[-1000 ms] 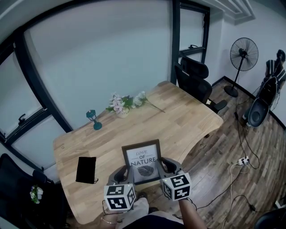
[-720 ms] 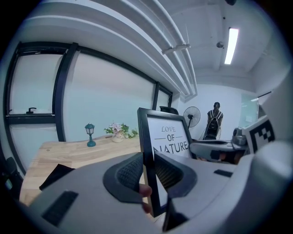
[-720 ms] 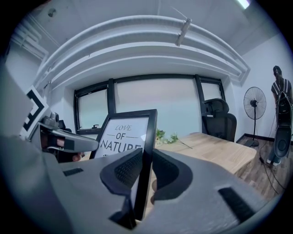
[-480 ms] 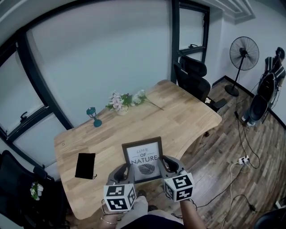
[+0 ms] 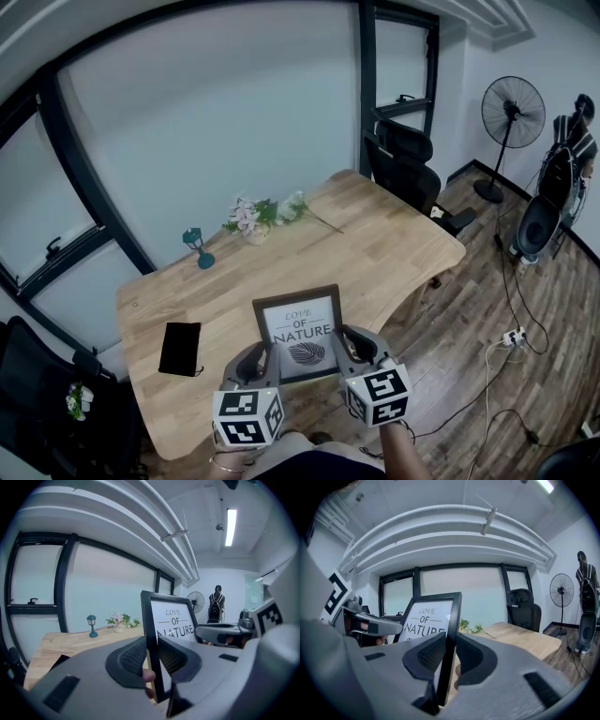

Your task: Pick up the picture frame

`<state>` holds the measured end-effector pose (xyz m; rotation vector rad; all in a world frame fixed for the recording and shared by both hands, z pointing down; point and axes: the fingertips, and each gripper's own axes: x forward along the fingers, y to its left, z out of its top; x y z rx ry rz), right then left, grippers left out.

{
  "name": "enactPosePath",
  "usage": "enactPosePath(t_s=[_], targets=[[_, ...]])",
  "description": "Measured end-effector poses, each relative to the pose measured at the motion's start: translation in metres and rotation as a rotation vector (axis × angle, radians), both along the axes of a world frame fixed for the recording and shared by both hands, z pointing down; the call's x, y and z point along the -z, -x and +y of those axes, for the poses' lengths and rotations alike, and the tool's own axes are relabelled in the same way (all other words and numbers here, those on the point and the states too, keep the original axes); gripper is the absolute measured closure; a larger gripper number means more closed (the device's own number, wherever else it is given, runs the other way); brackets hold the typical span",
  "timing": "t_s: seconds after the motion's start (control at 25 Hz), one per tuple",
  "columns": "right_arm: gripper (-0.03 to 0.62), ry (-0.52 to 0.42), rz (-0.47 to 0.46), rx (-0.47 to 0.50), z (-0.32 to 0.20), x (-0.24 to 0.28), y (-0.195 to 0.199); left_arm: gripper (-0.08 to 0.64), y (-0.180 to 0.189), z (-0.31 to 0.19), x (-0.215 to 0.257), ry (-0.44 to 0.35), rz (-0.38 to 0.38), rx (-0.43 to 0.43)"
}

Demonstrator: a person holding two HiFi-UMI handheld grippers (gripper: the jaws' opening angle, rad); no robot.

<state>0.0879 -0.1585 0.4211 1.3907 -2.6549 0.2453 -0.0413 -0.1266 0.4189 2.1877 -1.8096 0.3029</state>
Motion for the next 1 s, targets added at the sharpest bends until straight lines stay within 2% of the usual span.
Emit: enactPosePath(t_s=[0.48, 1.0], targets=[[0.523, -0.029, -0.017, -0.02, 0.005, 0.014, 0.0, 0.489, 0.001, 0.001, 0.014, -0.033, 0.008, -0.034], [0.523, -0.06, 0.0, -0.051, 0.022, 0.032, 0.023, 0.489, 0.024, 0.015, 0.026, -0.053, 0.026, -0.067]])
